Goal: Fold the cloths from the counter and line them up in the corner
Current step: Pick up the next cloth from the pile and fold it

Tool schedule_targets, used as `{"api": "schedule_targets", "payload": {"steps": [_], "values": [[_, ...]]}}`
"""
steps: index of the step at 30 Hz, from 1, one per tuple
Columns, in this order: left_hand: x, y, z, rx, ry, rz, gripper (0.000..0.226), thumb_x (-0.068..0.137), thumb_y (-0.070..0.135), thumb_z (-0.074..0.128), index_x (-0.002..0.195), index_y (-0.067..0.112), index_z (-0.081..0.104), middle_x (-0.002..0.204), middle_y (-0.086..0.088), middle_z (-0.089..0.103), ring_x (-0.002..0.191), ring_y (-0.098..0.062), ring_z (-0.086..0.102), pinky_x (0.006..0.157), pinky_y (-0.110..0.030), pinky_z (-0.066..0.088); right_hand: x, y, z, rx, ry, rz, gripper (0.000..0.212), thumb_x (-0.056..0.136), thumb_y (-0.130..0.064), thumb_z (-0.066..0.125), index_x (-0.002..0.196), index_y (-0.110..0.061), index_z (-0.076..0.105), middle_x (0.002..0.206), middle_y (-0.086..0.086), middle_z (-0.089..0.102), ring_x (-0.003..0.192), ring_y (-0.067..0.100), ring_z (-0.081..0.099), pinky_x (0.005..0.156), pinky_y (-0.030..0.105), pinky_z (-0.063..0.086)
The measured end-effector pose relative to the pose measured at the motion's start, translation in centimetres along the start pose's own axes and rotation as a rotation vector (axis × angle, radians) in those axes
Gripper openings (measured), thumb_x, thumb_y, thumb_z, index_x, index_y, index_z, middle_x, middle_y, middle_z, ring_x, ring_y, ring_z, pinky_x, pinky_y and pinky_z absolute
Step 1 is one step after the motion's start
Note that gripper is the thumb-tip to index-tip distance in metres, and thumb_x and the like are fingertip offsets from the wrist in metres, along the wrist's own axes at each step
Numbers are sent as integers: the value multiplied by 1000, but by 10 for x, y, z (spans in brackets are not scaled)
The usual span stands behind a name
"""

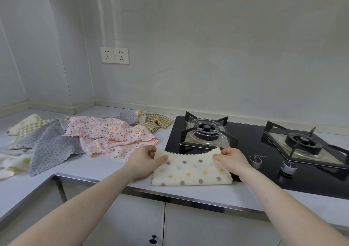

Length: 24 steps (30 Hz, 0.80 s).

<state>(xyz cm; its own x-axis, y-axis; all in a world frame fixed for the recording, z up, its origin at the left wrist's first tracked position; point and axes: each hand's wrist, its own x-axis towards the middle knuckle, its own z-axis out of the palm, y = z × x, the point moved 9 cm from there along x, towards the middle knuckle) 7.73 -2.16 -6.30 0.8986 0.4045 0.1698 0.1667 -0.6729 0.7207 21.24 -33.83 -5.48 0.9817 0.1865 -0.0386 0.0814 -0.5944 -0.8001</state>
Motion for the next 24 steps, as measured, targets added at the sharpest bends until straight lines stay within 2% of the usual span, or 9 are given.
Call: {"api": "schedule_targets", "payload": {"steps": [3, 5, 8, 11, 14, 16, 19, 21, 24], "values": [[-5, -6, -1, -46, 44, 22, 34, 81, 51, 81, 81, 23, 62, 69, 10, 58, 65, -10, 53, 66, -28, 43, 2, -2, -5, 42, 0, 29, 28, 80, -34, 78, 67, -18, 59, 69, 0, 57, 69, 20, 52, 64, 30, 38], [-5, -7, -3, -68, 68, 22, 36, 84, 47, 80, 77, 16, 65, 66, 7, 58, 65, -12, 52, 67, -30, 43, 2, -7, -7, 72, -18, 38, 29, 79, -34, 79, 68, -17, 58, 70, 3, 56, 67, 21, 52, 65, 30, 39], [-4, -7, -4, -83, 73, 22, 44, 88, 49, 76, 65, 16, 57, 58, 9, 51, 60, -12, 48, 61, -30, 38, 1, -23, -10, 82, -44, 30, 23, 81, -34, 78, 72, -15, 67, 72, 5, 59, 64, 21, 55, 57, 26, 43], [-5, -7, -4, -98, 62, 18, 48, 95, 49, 67, 58, 22, 52, 52, 10, 48, 56, -11, 46, 58, -29, 35, -4, -47, -6, 70, -103, 20, 22, 84, -29, 76, 68, -18, 66, 71, 5, 54, 62, 21, 52, 49, 21, 42], [-4, -10, -4, -171, 38, 10, 50, 101, 47, 58, 58, 21, 55, 57, -2, 57, 60, -14, 53, 65, -33, 43, -13, -73, 8, 52, -199, 30, 18, 84, -24, 76, 71, -16, 67, 65, 2, 53, 55, 16, 51, 48, 20, 45], [-4, -12, -5, -215, 25, -2, 50, 102, 45, 55, 61, 16, 55, 60, -3, 58, 64, -16, 54, 69, -35, 43, -20, -91, 23, 40, -275, 27, 10, 83, -21, 76, 78, -14, 70, 65, 2, 56, 54, 15, 52, 49, 20, 48], [-5, -14, -6, -281, 11, -18, 49, 101, 42, 53, 73, 4, 61, 68, -10, 63, 69, -18, 56, 76, -41, 49, -32, -115, 49, 21, -357, 12, 7, 84, -18, 73, 85, -11, 71, 71, 4, 62, 56, 16, 54, 48, 20, 47], [-5, -14, -8, -322, 13, -29, 49, 98, 45, 53, 78, 3, 66, 78, -16, 69, 72, -20, 59, 83, -48, 53, -37, -126, 67, 0, -379, 1, 9, 87, -19, 72, 88, -10, 71, 69, 4, 65, 52, 14, 55, 46, 19, 46], [-6, -14, -8, -364, 11, -49, 44, 96, 44, 54, 76, 9, 72, 75, -9, 72, 72, -19, 62, 85, -48, 54, -41, -135, 92, 3, -391, -3, 17, 91, -18, 71, 97, -2, 73, 68, 5, 70, 49, 11, 61, 45, 20, 48]]}}
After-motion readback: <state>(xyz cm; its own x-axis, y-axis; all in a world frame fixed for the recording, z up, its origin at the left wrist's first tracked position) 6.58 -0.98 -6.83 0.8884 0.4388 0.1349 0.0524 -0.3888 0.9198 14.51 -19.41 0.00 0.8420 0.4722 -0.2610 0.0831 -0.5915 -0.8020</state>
